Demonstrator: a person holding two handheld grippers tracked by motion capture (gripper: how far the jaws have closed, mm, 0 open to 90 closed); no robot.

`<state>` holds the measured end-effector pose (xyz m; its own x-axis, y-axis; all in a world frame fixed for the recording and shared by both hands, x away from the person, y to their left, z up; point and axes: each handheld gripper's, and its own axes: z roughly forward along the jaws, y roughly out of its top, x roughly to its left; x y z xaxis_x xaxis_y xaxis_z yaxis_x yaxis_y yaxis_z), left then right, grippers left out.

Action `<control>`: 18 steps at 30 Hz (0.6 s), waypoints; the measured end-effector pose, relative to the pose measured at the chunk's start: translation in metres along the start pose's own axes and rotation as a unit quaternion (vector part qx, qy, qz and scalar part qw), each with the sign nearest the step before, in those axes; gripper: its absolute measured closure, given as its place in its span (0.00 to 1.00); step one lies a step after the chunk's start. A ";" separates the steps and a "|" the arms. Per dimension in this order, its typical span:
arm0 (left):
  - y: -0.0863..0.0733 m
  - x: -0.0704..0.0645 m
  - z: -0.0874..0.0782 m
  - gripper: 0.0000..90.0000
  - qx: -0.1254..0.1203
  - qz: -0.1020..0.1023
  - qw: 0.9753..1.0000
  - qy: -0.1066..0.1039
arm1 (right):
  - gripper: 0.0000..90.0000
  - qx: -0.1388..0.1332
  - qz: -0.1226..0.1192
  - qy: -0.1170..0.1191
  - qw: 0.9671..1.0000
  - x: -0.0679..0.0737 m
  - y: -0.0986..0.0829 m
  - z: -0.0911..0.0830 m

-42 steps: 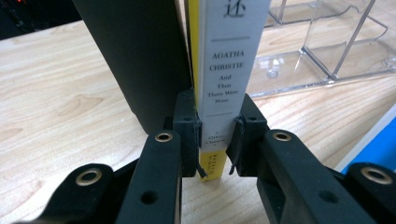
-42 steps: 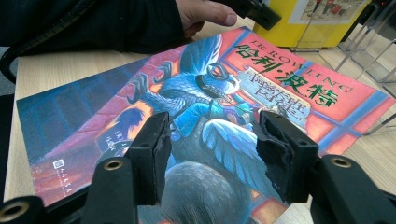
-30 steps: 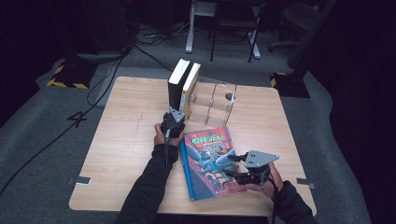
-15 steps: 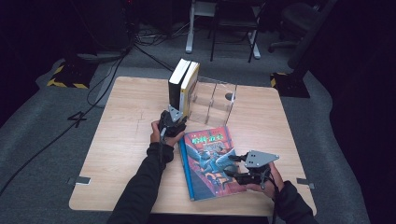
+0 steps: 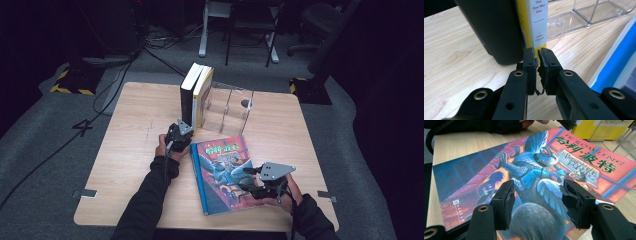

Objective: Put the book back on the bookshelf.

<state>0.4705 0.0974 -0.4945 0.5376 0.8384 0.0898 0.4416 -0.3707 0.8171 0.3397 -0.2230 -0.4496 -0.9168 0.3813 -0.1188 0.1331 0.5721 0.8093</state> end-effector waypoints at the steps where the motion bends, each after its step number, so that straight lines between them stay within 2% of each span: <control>1: 0.001 -0.002 0.001 0.92 0.001 0.002 1.000 0.000 | 0.49 -0.001 0.001 0.000 1.000 0.000 0.000 0.000; 3: 0.003 -0.004 0.002 0.92 0.004 0.004 1.000 0.010 | 0.49 -0.001 0.004 -0.001 1.000 -0.001 -0.001 -0.001; 5: 0.003 -0.005 0.004 0.92 0.001 -0.008 1.000 0.011 | 0.49 -0.002 0.005 0.000 1.000 -0.001 -0.001 -0.001; 7: 0.004 -0.006 0.005 0.92 0.002 -0.015 1.000 0.028 | 0.49 -0.003 0.004 -0.001 1.000 -0.001 -0.001 -0.001; 9: 0.003 -0.006 0.005 0.93 -0.001 -0.021 0.999 0.034 | 0.49 -0.002 0.003 -0.002 1.000 0.000 -0.001 -0.001; 10: 0.004 -0.006 0.003 0.93 -0.005 -0.027 0.999 0.032 | 0.49 -0.001 0.002 -0.002 1.000 0.000 -0.001 -0.001; 12: 0.005 -0.004 -0.003 0.90 -0.028 -0.037 0.999 0.018 | 0.49 -0.001 0.002 0.000 1.000 0.000 -0.001 -0.001; 13: 0.007 -0.002 -0.008 0.87 -0.042 -0.036 0.998 0.008 | 0.49 -0.001 0.002 0.001 1.000 0.000 -0.001 -0.001; 16: 0.012 -0.002 -0.017 0.86 -0.062 -0.022 0.998 -0.009 | 0.49 -0.001 0.004 0.000 1.000 -0.001 -0.001 -0.001; 18: 0.019 -0.003 -0.023 0.83 -0.072 -0.018 0.997 -0.007 | 0.49 -0.001 0.004 0.000 1.000 -0.001 -0.001 0.000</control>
<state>0.4608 0.0971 -0.4661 0.5346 0.8435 0.0521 0.3526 -0.2787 0.8933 0.3404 -0.2243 -0.4503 -0.9157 0.3859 -0.1116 0.1404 0.5677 0.8111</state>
